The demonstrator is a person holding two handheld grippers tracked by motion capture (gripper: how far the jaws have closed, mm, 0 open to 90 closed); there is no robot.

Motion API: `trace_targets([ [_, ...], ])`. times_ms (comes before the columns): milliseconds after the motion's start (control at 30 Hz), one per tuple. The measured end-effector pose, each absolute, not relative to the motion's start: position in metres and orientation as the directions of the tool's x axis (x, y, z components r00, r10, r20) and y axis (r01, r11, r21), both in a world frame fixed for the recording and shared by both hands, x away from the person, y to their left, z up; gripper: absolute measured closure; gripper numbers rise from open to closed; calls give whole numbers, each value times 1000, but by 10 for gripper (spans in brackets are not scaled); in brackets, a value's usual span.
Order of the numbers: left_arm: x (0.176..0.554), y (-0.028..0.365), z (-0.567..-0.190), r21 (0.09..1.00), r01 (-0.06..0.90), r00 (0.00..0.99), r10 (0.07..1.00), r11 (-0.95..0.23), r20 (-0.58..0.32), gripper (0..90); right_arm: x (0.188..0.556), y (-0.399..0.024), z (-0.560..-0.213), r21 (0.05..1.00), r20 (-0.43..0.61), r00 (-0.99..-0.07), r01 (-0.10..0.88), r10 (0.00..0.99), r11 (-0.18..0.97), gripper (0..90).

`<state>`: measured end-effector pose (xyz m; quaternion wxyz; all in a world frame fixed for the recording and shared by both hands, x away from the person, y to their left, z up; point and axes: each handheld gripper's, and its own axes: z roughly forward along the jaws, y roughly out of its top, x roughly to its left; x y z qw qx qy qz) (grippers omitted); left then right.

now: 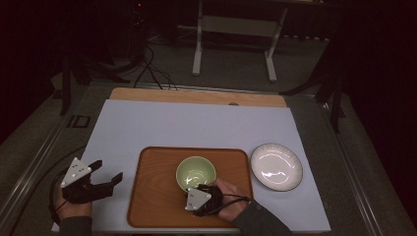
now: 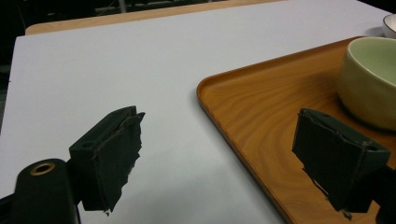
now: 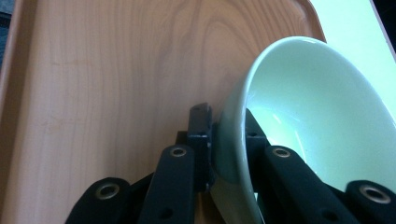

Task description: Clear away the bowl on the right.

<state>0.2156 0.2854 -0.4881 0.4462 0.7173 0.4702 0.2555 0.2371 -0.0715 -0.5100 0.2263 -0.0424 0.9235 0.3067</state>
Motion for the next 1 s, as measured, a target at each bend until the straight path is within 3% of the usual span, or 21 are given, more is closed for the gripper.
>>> trace_targets([
  [100, 215, 285, -488, 881, 446, 427, 903, -160, -53, 151, 236, -72, -510, 548, -446, -893, -219, 60, 807, 781],
  [233, 216, 285, -488, 880, 447, 426, 903, -159, -53, 151, 236, -73, -510, 556, -428, -902, -214, 57, 803, 672],
  [633, 215, 286, -488, 880, 447, 424, 904, -158, -53, 151, 238, -85, -504, 568, -412, -909, -202, 63, 798, 524],
  [1000, 214, 286, -487, 883, 444, 422, 905, -150, -59, 151, 240, -101, -502, 570, -399, -912, -165, 95, 805, 472],
])
